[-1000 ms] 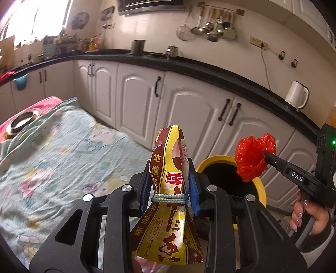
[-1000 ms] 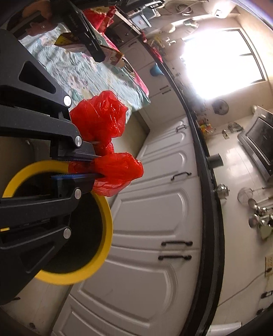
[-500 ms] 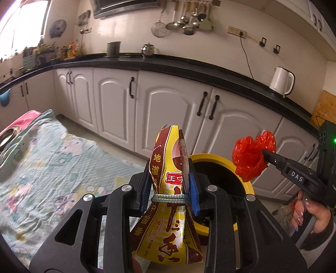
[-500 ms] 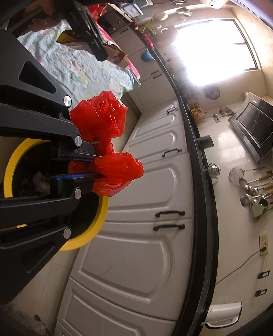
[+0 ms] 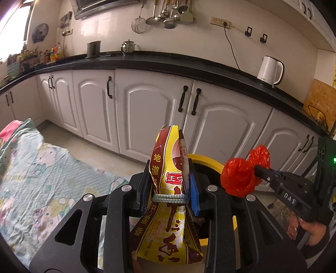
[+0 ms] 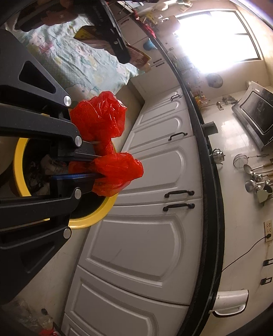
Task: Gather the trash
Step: 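Carry the yellow wrapper and red bag over the yellow bin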
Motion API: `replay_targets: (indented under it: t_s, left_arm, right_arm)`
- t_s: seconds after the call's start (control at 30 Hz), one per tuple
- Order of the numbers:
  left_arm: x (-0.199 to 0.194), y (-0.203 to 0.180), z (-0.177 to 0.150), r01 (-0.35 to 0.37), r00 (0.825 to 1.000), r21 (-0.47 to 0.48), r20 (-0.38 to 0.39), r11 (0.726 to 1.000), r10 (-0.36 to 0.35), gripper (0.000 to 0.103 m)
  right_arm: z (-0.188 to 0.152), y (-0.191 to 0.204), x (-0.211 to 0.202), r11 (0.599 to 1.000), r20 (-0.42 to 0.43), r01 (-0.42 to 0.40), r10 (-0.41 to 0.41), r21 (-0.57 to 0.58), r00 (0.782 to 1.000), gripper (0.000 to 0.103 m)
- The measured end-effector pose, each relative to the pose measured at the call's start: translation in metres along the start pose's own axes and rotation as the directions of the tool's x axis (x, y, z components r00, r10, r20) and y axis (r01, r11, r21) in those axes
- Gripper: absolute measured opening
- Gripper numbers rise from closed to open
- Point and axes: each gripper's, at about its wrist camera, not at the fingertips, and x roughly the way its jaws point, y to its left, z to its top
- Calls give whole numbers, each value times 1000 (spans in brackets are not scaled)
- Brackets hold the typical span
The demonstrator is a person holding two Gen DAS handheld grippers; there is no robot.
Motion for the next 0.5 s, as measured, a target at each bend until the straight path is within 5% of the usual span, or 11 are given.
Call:
replay_targets:
  t_s: [0.5]
  left_arm:
    - [49,-21,-1,45,997,44,-68,998,-42,24]
  right_arm:
    - [-31,-5,20,1000,-85,13,-14,-21,996,9]
